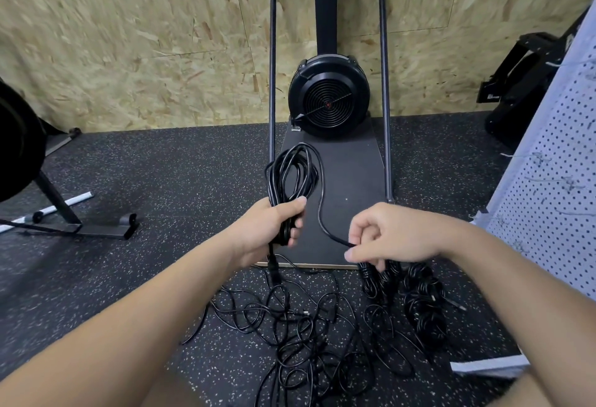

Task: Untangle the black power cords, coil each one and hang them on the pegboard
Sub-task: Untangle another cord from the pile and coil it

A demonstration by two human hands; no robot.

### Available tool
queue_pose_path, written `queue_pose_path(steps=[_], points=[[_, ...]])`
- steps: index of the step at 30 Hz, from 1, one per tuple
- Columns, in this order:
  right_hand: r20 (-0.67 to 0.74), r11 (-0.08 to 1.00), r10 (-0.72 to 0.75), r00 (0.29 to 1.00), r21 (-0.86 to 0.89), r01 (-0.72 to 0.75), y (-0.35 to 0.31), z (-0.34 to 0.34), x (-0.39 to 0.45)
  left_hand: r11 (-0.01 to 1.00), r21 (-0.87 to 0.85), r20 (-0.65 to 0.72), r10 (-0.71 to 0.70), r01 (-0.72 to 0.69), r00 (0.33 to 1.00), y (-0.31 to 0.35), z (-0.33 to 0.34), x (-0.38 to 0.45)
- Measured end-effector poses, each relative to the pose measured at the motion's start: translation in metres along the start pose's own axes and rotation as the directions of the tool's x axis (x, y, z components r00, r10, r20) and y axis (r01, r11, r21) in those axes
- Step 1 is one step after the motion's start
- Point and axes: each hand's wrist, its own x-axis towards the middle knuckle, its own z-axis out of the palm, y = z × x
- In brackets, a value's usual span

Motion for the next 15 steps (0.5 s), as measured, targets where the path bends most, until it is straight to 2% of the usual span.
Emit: queue_pose_path(steps=[2, 5, 8, 11, 12, 13, 15], points=[[0.082, 0.989, 0.030, 0.996, 0.141, -0.042, 0.003, 0.004, 0.002, 1.000, -0.009, 0.041, 0.015, -0.014, 0.999, 0.001, 0.002, -0.001], [0.078, 0.886, -0.046, 0.996, 0.463, 0.005, 0.003, 0.016, 0.010, 0.998, 0.060, 0.107, 0.029, -0.036, 0.994, 0.002, 0.011, -0.005], [-0.070, 0.675, -0.109, 0.992, 0.727, 0.126, -0.004, 0.016, 0.016, 0.991, 0.130, 0.118, 0.027, -0.043, 0.993, 0.003, 0.011, -0.004], [-0.194, 0.408, -0.080, 0.978, 0.889, 0.210, -0.015, 0.003, 0.015, 0.982, 0.184, 0.118, 0.014, -0.036, 0.993, 0.003, 0.001, -0.002], [-0.224, 0.383, -0.050, 0.973, 0.896, 0.226, -0.016, 0.000, 0.014, 0.978, 0.204, 0.115, 0.016, -0.040, 0.993, 0.001, -0.002, -0.001], [-0.269, 0.418, -0.013, 0.963, 0.873, 0.250, -0.016, -0.003, 0.014, 0.973, 0.227, 0.112, 0.016, -0.042, 0.994, -0.001, -0.005, -0.001], [-0.414, 0.562, 0.035, 0.910, 0.761, 0.325, -0.013, -0.007, 0.013, 0.942, 0.334, 0.130, -0.008, -0.037, 0.991, -0.001, -0.009, -0.001]])
